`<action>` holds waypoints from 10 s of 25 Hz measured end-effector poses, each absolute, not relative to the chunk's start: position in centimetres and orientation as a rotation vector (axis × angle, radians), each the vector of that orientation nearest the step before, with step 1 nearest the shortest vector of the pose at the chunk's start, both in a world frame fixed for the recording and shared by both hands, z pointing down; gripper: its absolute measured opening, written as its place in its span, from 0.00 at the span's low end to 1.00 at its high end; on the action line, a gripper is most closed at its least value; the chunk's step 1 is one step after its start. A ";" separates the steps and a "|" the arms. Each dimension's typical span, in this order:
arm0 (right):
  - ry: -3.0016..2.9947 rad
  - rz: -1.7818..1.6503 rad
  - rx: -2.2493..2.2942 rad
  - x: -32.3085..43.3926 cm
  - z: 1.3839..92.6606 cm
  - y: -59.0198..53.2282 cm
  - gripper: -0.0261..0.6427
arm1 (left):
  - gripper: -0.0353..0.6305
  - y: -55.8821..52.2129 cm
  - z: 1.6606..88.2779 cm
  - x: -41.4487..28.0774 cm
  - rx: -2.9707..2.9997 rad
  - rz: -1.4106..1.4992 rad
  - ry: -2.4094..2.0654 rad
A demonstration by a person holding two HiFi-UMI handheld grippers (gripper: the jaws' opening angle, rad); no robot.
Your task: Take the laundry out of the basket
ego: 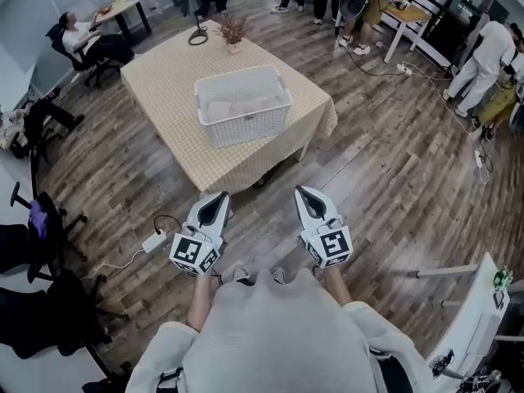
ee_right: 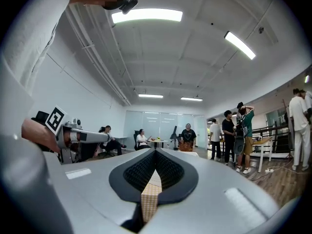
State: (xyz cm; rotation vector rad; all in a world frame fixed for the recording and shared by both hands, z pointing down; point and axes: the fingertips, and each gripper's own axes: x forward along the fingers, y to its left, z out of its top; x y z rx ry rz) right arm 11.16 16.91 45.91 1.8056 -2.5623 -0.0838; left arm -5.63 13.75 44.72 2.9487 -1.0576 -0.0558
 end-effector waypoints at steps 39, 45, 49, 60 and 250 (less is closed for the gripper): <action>-2.584 -0.061 1.692 11.5 48.0 -3.4 0.04 | 0.07 -6.3 46.1 -5.6 2.882 -0.107 -1.164; -2.566 -0.092 1.714 9.6 45.6 -12.5 0.04 | 0.07 -15.7 44.1 -7.8 2.899 -0.142 -1.158; -2.555 -0.118 1.737 8.6 44.6 -17.6 0.04 | 0.07 -20.9 43.5 -9.5 2.899 -0.172 -1.158; -2.533 -0.150 1.802 9.1 43.8 -25.1 0.04 | 0.07 -28.8 43.8 -10.5 2.892 -0.166 -1.158; -2.687 0.107 1.745 9.0 45.3 12.0 0.24 | 0.07 8.4 43.7 -8.0 2.988 -0.101 -1.036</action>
